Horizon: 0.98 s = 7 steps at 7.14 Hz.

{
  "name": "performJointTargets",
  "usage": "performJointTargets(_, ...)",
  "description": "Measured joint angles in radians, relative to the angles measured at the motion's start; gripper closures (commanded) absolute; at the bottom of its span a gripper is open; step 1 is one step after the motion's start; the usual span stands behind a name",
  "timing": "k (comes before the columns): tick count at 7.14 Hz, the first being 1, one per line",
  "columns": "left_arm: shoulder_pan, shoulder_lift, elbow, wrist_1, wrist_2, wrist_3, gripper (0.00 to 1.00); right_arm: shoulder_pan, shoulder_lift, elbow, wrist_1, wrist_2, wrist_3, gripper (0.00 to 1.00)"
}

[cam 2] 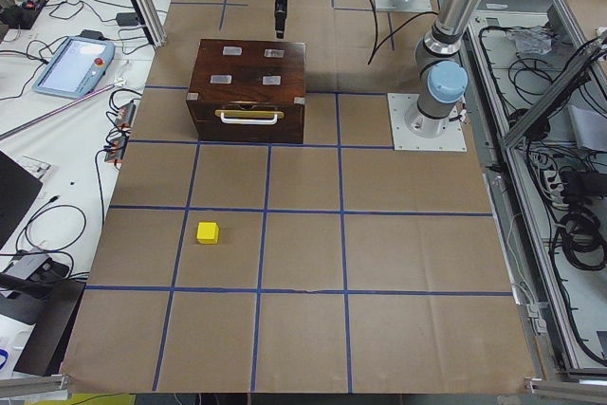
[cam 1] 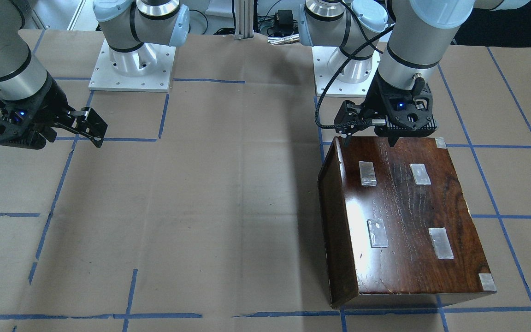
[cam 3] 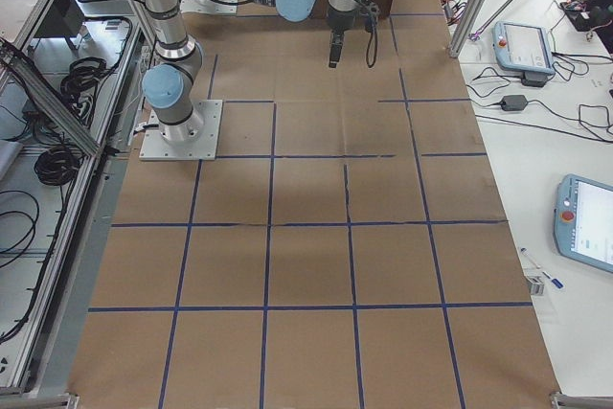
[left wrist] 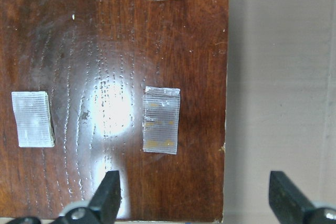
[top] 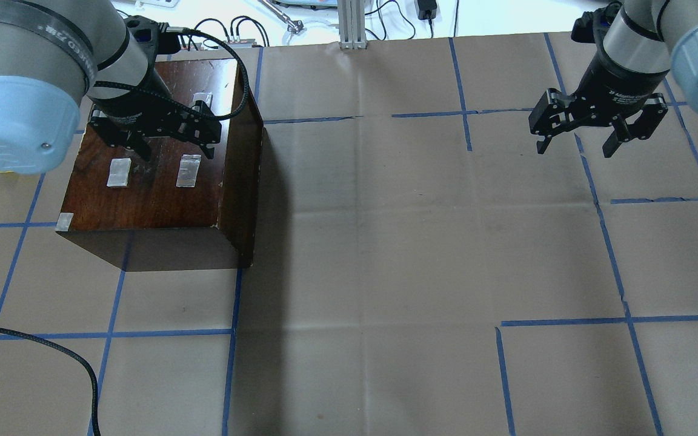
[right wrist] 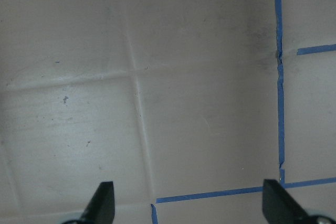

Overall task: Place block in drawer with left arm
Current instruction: 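Hook the left gripper onto the white drawer handle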

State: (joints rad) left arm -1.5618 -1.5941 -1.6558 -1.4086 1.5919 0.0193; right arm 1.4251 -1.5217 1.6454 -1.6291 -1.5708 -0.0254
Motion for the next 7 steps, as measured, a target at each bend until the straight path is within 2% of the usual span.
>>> performJointTargets(2, 0.089, -0.006, 0.014, -0.005, -0.005, 0.138, 0.01, 0.0, 0.0, 0.0, 0.0, 0.0, 0.0, 0.0)
performJointTargets(4, 0.272, -0.035, 0.022, -0.004, -0.011, 0.347, 0.01, 0.0, 0.0, 0.0, 0.0, 0.0, 0.0, 0.0)
performJointTargets(7, 0.485, -0.147, 0.088, -0.004, -0.047, 0.497, 0.01, 0.0, 0.0, 0.0, 0.0, 0.0, 0.0, 0.0)
